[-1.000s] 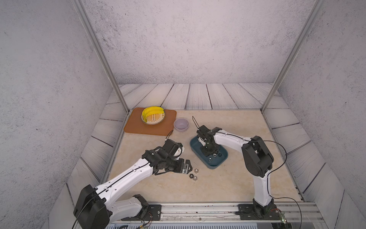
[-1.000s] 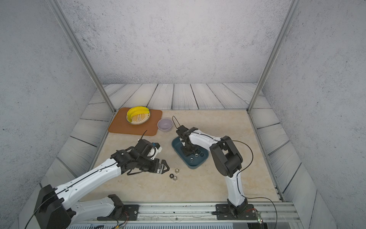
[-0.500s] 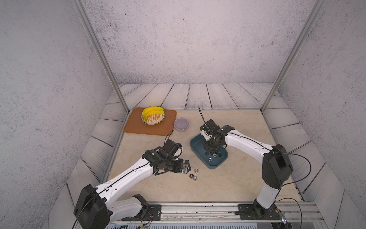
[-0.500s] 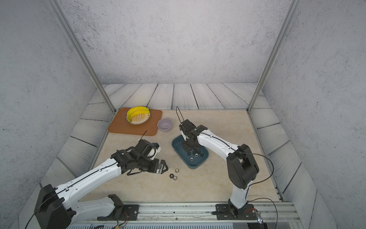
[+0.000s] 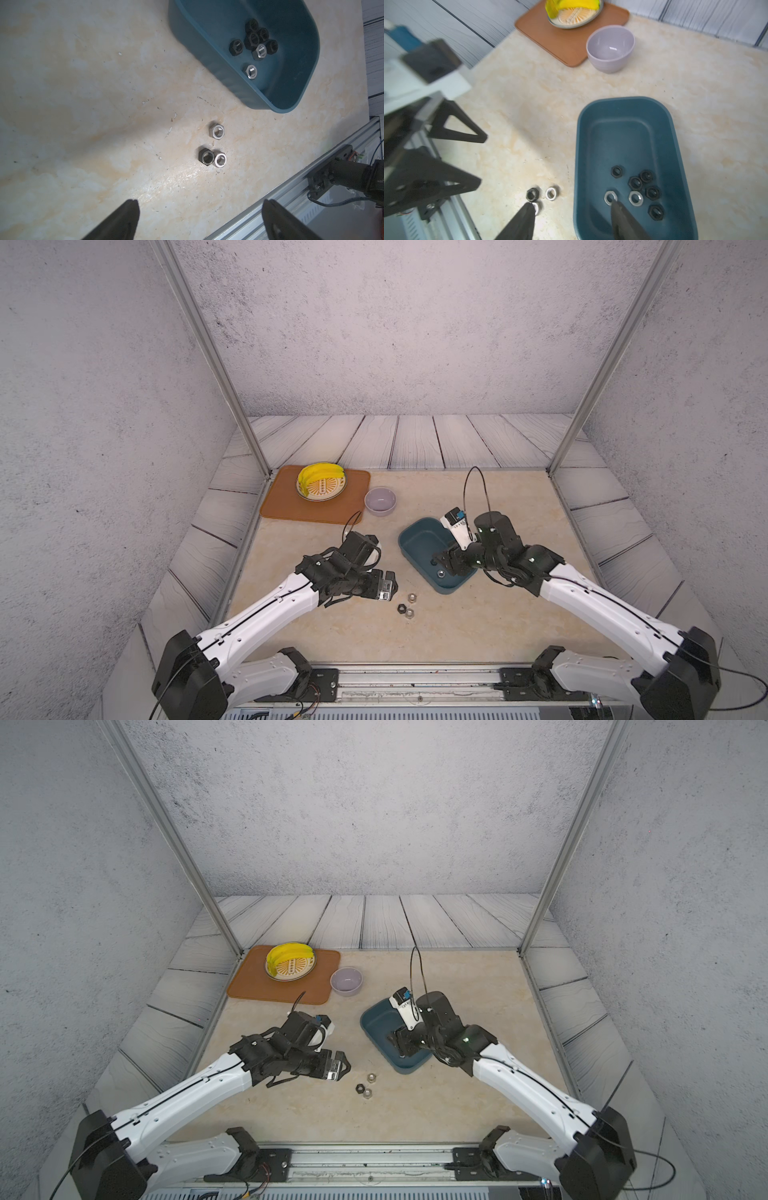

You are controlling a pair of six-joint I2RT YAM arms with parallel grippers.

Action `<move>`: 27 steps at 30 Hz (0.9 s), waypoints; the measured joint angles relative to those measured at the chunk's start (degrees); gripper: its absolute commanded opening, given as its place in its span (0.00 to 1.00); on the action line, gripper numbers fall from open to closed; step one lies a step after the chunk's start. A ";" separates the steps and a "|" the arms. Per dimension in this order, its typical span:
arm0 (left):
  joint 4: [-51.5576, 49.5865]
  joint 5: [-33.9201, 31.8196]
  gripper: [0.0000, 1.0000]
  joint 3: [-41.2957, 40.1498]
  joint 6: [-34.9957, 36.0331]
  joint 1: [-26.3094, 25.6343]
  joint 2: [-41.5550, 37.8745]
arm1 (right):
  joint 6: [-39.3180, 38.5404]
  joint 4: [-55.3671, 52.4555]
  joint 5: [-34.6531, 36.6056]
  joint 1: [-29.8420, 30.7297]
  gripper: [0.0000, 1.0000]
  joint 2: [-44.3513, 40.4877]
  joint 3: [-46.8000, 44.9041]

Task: Put the nuts on the desktop into the storage box
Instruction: Pick up the nut from the center of the board.

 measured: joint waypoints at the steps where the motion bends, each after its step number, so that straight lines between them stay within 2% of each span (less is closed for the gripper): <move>1: 0.00 0.00 0.99 0.00 0.11 -0.13 -0.17 | -0.61 2.69 -1.09 0.00 0.86 -2.93 -2.27; 2: -0.02 -0.02 0.98 0.00 0.20 -0.31 -0.26 | -1.68 6.01 -2.32 0.00 0.99 -5.92 -4.94; 6: -0.24 -0.20 0.98 0.00 0.63 -1.46 -0.26 | -5.75 17.66 -7.52 0.00 0.99 -15.98 -14.67; 11: -1.05 -1.25 0.98 0.26 1.05 -2.38 0.74 | -9.77 25.31 -13.46 0.00 0.99 -22.84 -20.70; 17: -2.89 -3.43 0.99 3.06 1.60 -3.72 5.55 | -14.93 25.97 -20.68 0.00 0.99 -29.09 -21.81; 22: -4.63 -5.35 0.95 6.16 2.89 -5.09 10.99 | -18.73 24.55 -29.33 0.00 0.99 -31.32 -22.73; 27: -5.97 -6.62 0.89 8.61 4.50 -6.73 16.46 | -20.72 21.88 -33.22 0.00 0.99 -31.12 -22.73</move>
